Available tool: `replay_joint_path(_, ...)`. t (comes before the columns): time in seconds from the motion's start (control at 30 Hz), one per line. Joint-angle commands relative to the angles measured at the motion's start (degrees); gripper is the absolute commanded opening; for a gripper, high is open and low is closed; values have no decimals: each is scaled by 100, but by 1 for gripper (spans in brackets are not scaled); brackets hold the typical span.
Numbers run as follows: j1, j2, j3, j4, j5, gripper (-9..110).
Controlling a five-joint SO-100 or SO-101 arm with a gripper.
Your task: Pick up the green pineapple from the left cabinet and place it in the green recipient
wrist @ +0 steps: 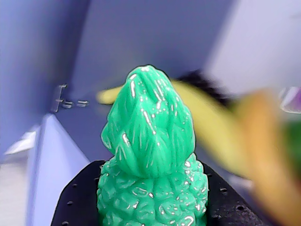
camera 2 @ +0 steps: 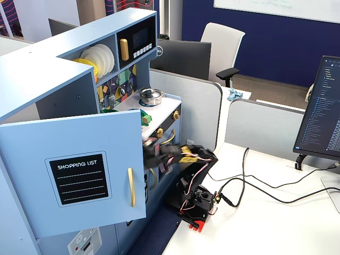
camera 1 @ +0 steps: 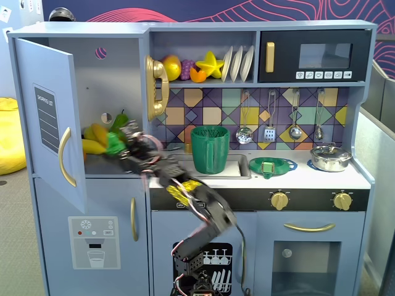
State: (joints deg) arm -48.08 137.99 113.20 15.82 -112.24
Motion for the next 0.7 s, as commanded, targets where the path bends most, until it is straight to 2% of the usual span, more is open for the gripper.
replay_joint_path(0.0, 501, 1617, -62, 1160, 35, 0)
replay_joint_path(0.17, 1846, 2004, -782, 2347, 659, 0)
replay_joint_path(0.27, 2795, 1608, -1222, 2382, 1345, 0)
replay_joint_path(0.43, 3894, 466, -1600, 1538, 2074, 0)
replay_joint_path(0.67, 4597, -1459, -2628, 677, 1951, 0)
